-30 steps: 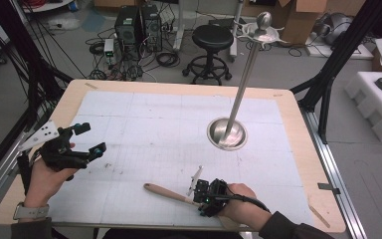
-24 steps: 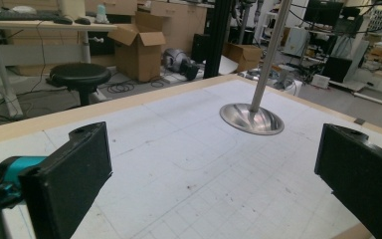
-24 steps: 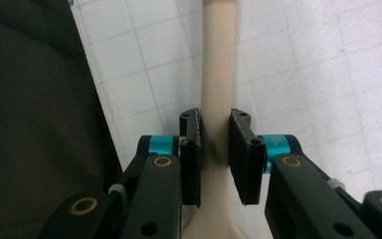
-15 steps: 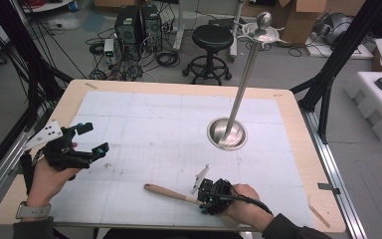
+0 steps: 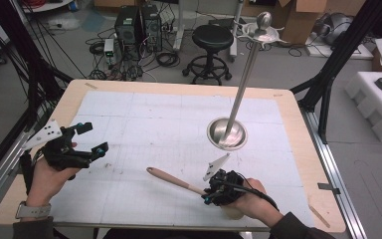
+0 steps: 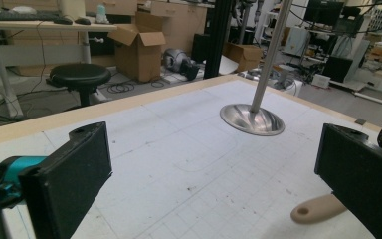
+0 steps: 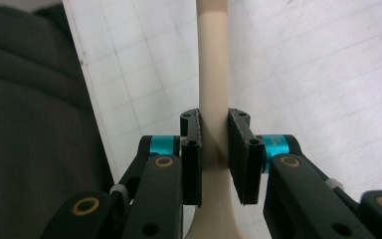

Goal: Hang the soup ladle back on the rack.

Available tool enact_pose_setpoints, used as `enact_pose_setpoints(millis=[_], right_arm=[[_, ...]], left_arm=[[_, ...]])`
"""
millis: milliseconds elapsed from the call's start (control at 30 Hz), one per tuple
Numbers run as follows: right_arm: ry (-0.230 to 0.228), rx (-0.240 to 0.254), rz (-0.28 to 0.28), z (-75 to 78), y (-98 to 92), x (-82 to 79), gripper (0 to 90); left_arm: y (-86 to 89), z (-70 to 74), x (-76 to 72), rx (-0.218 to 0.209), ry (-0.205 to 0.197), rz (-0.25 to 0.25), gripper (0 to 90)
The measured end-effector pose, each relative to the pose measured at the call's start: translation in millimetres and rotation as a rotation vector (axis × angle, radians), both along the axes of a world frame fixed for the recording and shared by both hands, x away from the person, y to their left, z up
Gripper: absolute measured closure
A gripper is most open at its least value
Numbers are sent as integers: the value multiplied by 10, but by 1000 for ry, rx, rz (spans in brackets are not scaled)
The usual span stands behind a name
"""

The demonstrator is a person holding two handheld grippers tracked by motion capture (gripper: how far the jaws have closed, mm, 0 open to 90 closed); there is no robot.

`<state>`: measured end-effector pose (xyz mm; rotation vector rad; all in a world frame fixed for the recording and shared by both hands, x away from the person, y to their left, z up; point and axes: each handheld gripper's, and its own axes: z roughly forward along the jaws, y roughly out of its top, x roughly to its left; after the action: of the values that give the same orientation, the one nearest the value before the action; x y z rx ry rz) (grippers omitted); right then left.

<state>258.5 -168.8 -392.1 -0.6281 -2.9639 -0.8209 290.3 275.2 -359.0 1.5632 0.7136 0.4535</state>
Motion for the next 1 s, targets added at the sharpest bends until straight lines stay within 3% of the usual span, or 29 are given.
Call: enact_pose_setpoints(millis=[400,833,1000], right_arm=[[-78,242,-38,142,-318,50,777],[-230,495,-189,248,-813,97,776],[-300,550,-253,273,-968,79,777]], left_arm=[[4,13,-10,-3,-5,3,18],[-3,14,-11,0,-6,3,18],[-7,12,-10,0,-4,4,18]])
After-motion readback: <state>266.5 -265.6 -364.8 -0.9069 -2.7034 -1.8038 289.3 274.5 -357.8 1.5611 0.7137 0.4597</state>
